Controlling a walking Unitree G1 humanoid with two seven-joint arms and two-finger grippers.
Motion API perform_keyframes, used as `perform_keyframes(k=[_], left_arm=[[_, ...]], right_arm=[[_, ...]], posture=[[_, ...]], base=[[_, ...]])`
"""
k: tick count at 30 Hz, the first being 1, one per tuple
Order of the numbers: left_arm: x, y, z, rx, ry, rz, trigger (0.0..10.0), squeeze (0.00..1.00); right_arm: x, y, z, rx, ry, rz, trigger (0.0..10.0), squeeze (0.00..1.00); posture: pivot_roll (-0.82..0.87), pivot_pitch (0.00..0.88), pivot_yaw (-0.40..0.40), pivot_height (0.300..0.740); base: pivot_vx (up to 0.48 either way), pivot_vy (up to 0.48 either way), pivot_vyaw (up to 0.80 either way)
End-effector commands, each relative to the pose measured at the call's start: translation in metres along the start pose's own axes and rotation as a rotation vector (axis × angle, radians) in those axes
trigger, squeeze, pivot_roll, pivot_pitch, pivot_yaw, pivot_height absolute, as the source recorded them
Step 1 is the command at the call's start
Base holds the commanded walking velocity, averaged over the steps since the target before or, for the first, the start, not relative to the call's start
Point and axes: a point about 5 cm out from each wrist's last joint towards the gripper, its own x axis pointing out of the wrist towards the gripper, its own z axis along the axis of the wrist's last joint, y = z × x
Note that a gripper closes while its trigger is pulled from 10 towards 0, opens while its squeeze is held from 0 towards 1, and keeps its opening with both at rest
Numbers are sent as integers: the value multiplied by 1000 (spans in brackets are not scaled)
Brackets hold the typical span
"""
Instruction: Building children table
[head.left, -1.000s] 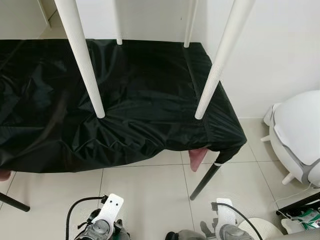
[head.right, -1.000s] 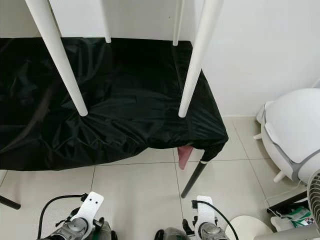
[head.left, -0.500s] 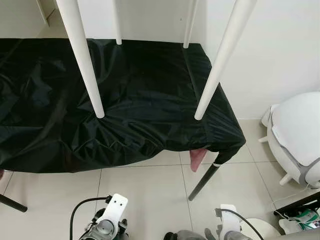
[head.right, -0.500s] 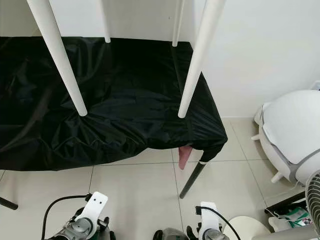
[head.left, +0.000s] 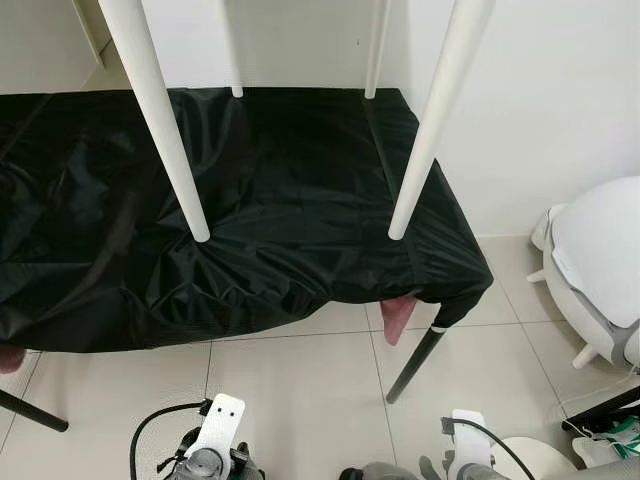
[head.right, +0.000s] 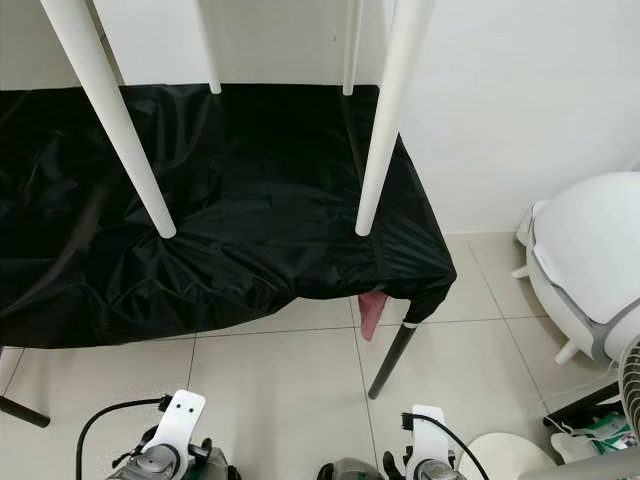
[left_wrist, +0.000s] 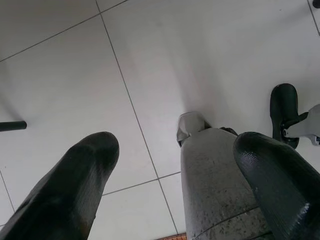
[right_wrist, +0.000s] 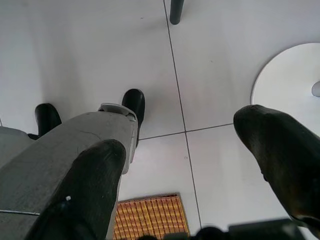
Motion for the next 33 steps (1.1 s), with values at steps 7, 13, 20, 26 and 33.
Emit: perform_keyframes(k=[7, 13, 20, 26, 33], left_arm=[[0, 2, -5, 83, 28, -21, 10000, 0], [0, 5, -5, 110, 37, -13, 10000, 0], [0, 3, -6, 122, 49, -16, 10000, 0], [0, 2, -7, 117, 55, -10, 10000, 0], [-1, 3, -12, 104, 70, 0, 10000, 0]], right_arm=[[2, 12, 6, -85, -14, 54, 10000, 0], [4, 19, 14, -85, -35, 64, 10000, 0], [3, 21, 11, -54, -26, 53, 10000, 0], [3, 21, 8, -54, -17, 54, 10000, 0], [2, 21, 3, -49, -6, 58, 10000, 0]], posture=[[-36, 0, 12, 740], [-57, 0, 31, 740], [-65, 0, 44, 740], [-59, 0, 42, 740], [-54, 0, 36, 740]], base=[[0, 0, 0], [0, 0, 0], [0, -75, 0], [0, -268, 0], [0, -162, 0]])
